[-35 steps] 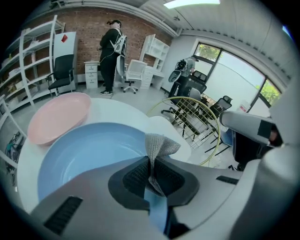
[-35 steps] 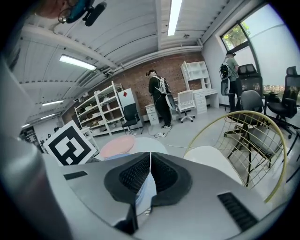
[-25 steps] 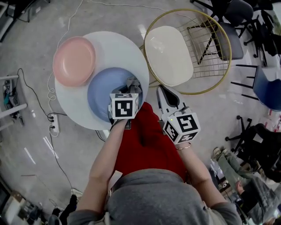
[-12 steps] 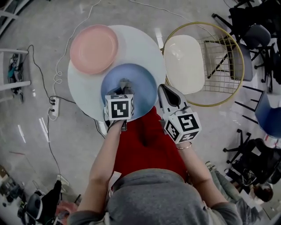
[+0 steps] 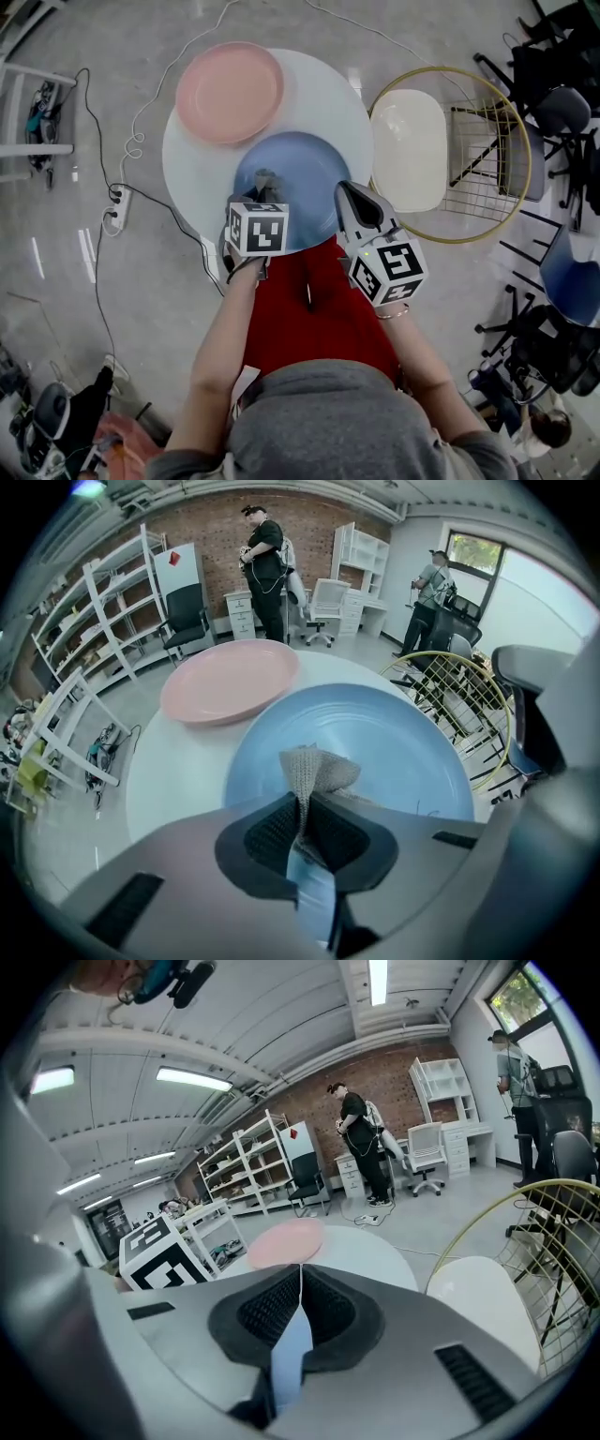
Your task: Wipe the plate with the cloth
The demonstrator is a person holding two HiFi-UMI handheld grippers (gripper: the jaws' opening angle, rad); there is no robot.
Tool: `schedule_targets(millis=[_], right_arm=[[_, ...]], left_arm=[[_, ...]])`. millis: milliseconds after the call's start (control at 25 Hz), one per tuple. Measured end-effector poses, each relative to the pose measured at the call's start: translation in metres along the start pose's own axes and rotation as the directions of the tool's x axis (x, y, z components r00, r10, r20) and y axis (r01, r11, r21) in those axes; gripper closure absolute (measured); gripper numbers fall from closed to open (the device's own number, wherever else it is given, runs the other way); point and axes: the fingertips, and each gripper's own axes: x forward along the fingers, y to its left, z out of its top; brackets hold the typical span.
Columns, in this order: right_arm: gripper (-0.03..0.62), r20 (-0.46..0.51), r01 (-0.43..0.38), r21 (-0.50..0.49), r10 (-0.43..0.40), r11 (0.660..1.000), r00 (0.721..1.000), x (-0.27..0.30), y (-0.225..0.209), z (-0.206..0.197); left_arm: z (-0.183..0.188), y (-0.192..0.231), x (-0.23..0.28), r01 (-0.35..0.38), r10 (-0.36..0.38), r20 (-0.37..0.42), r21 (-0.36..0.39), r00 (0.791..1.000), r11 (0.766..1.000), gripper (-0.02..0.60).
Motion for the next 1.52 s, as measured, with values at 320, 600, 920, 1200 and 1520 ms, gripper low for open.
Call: schedule_targets(millis=[320,600,920,1200,1520], right_arm=[[0.565,-0.002,-0.007,-0.017,0.007,1.000,1.000,0.002,0.010,0.002],[0.565,0.007,0.013,-0.020,-0.013,1.000,1.000,-0.008,0.017,-0.002],[0.565,0.057,0.118,0.026,-0.119,0.993,0.991,-0.034,-0.002,-0.005],[0.565,0.095,0.248,0.103,-0.258,0.963,0.961,-0.082,-0.032,-0.018],[0.565,0.089,0.305,0.153,-0.320,0.940,0.943,-0.115,-0.055,-0.033]], left_arm=[[-0.009,0.018,-0.011,-0.070,0.071,-0.008,0.038,0.997,0.997,0.546],[-0.022,0.033,-0.030,-0.082,0.081,0.047,0.023,0.996,0.996,0.546],[0.006,-0.011,-0.056,0.131,-0.127,0.233,-0.003,0.964,0.991,0.546],[0.021,-0.094,-0.035,0.278,-0.287,0.159,0.075,0.945,0.958,0.546],[-0.001,-0.144,-0.006,0.293,-0.295,-0.025,0.208,0.955,0.933,0.546]])
